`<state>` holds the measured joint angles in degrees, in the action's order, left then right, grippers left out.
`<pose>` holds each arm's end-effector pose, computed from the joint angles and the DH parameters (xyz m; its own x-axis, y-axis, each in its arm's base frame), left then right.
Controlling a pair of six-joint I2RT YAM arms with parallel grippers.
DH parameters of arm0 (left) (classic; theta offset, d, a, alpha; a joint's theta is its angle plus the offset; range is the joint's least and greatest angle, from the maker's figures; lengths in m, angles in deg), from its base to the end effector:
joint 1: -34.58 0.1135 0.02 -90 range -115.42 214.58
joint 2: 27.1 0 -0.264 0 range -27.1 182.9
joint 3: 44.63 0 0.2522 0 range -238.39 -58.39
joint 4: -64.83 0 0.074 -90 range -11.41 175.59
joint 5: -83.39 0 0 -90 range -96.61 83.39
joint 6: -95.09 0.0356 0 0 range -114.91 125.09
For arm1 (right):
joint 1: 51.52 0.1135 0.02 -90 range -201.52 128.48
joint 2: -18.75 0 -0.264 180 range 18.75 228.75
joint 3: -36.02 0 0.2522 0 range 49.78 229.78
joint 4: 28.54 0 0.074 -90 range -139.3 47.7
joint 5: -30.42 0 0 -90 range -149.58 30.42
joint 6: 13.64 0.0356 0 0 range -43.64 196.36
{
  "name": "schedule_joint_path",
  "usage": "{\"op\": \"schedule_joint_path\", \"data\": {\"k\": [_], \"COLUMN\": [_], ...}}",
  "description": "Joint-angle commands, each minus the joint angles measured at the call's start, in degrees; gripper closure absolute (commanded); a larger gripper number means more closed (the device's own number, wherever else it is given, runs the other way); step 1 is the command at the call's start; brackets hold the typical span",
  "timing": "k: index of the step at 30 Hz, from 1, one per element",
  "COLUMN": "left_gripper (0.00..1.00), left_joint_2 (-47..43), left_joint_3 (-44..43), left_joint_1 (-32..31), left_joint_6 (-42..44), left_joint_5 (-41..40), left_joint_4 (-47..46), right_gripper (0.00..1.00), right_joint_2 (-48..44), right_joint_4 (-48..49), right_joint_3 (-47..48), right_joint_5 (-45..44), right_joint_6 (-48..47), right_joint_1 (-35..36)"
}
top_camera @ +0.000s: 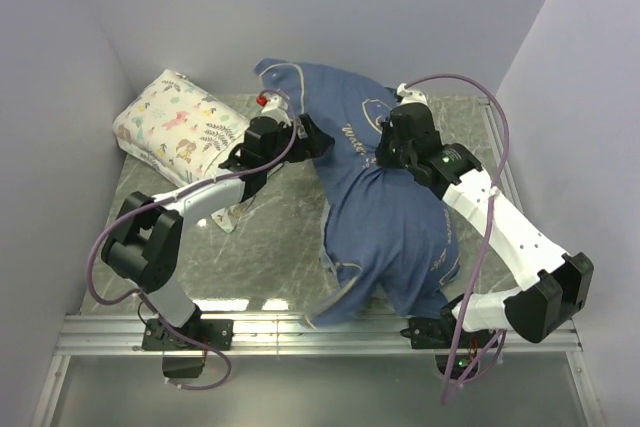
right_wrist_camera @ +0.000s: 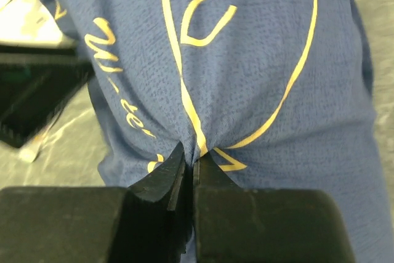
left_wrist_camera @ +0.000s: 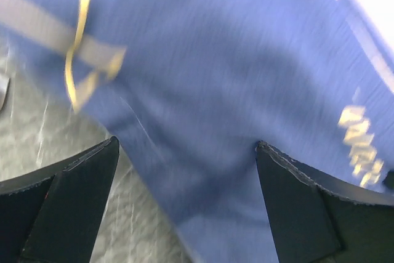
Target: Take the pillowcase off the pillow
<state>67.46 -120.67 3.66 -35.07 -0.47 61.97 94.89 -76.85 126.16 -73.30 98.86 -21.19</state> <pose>0.3287 -0.2013 0.2670 -0.5634 -0.4100 -0.7173 0.3086 0.7009 -0.6430 0.2556 0.1397 0.3696 -0.5725 0.0958 -0.8143 -0.1108 0.9750 0.1926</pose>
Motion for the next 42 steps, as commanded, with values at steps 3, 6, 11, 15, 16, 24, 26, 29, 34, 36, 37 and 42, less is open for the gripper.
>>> {"op": "schedule_joint_path", "data": {"k": [3,6,11,15,16,24,26,29,34,36,37,42], "left_gripper": [0.01,0.17,1.0,1.0,1.0,1.0,1.0,1.0,1.0,1.0,1.0,1.0], "left_joint_2": [4.4,7.7,3.1,-6.4,-10.7,-25.3,-24.3,-20.6,-11.5,-7.1,-2.2,16.4], "left_joint_3": [0.3,-1.3,1.4,2.8,2.9,-4.8,-7.8,-13.8,-23.4,-32.4,-35.9,-60.0], "left_joint_1": [0.8,0.9,0.5,-1.6,-2.0,-10.7,-12.5,-15.7,-18.7,-18.8,-18.7,-16.8], "left_joint_6": [-3.6,-6.2,-5.6,-0.2,0.7,12.0,13.5,15.4,16.3,14.9,14.9,15.1], "left_joint_5": [6.3,9.2,7.7,0.1,-1.0,-11.6,-11.9,-14.7,-19.3,-22.8,-24.1,-29.0], "left_joint_4": [-13.8,-15.9,-15.9,-9.4,-8.3,7.8,10.1,12.8,17.1,22.2,24.3,39.5], "right_gripper": [1.0,1.0,1.0,1.0,1.0,1.0,1.0,0.89,0.65,0.6,0.55,0.45], "right_joint_2": [-4.9,-5.3,-6.3,-7.1,-7.0,-5.7,-2.6,1.7,14.3,18.9,22.4,29.7], "right_joint_4": [9.6,9.8,7.7,6.4,6.0,3.8,3.0,4.7,6.9,6.6,6.9,6.4], "right_joint_3": [1.1,1.7,3.9,5.2,6.4,11.9,13.0,11.3,12.0,14.0,15.4,19.9], "right_joint_5": [10.2,11.8,10.6,10.9,11.5,13.7,12.9,16.1,21.7,24.3,25.0,26.9], "right_joint_6": [0.4,0.4,-0.8,-1.8,-1.9,-3.3,-2.4,-0.4,1.3,1.7,1.7,1.9], "right_joint_1": [-0.3,-0.3,-0.2,-0.2,-0.2,0.8,-0.4,-4.2,-11.6,-12.8,-13.4,-13.9]}}
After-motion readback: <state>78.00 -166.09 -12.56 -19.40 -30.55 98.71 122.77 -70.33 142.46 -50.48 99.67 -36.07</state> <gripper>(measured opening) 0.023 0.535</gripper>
